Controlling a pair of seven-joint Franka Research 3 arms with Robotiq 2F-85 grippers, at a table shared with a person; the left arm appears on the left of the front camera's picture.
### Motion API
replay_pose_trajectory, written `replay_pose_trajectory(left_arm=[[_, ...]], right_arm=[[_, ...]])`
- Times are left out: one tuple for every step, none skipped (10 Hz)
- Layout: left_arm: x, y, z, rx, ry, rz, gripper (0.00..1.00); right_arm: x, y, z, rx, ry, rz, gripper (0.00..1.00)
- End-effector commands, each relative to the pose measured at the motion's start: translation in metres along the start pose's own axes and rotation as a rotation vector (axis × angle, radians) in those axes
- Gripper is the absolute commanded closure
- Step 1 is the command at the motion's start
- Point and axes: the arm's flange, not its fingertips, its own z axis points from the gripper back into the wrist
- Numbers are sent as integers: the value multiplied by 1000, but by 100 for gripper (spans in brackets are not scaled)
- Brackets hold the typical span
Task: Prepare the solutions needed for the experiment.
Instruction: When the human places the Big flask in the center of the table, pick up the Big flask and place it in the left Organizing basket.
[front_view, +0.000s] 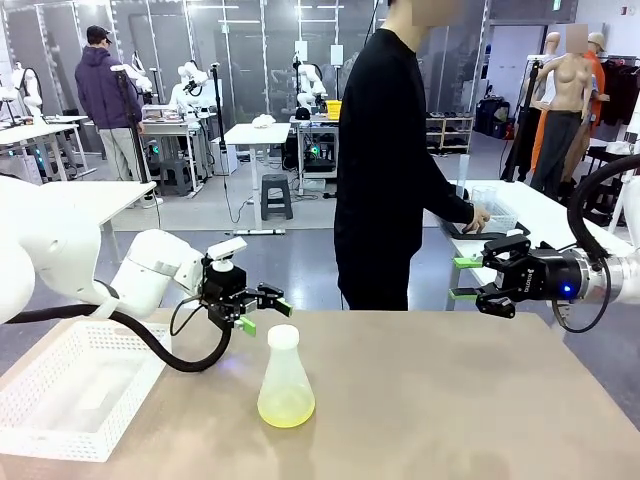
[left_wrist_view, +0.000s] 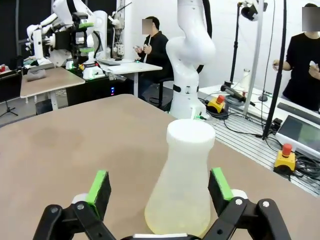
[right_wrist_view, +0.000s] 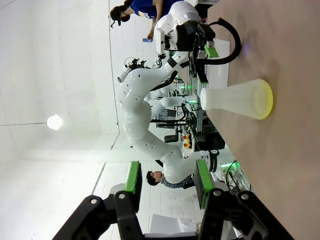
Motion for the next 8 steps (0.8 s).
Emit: replay_pose_trajectory(left_arm=[[-5,4,-3,-48,-38,13,0],[-8,3,-9,-53,-52,3,0],[-9,1,-14,-61,-61,4,0],[-12,-2,-21,-85,-70,11,0],[-14,-5,-28,-101,-68,18,0],[-14,-10,-34,-118,-59,16,0],[-13,-16,-38,-130,-62,30,0],[-15,-23,-42,-127,-62,44,0]], right_arm=[[0,1,0,2,-2,2,45],[0,1,0,2,-2,2,45],[0,1,0,2,-2,2,45],[0,1,0,2,-2,2,45],[0,1,0,2,-2,2,45],[0,1,0,2,-2,2,45],[0,1,0,2,-2,2,45],[0,1,0,2,-2,2,45]])
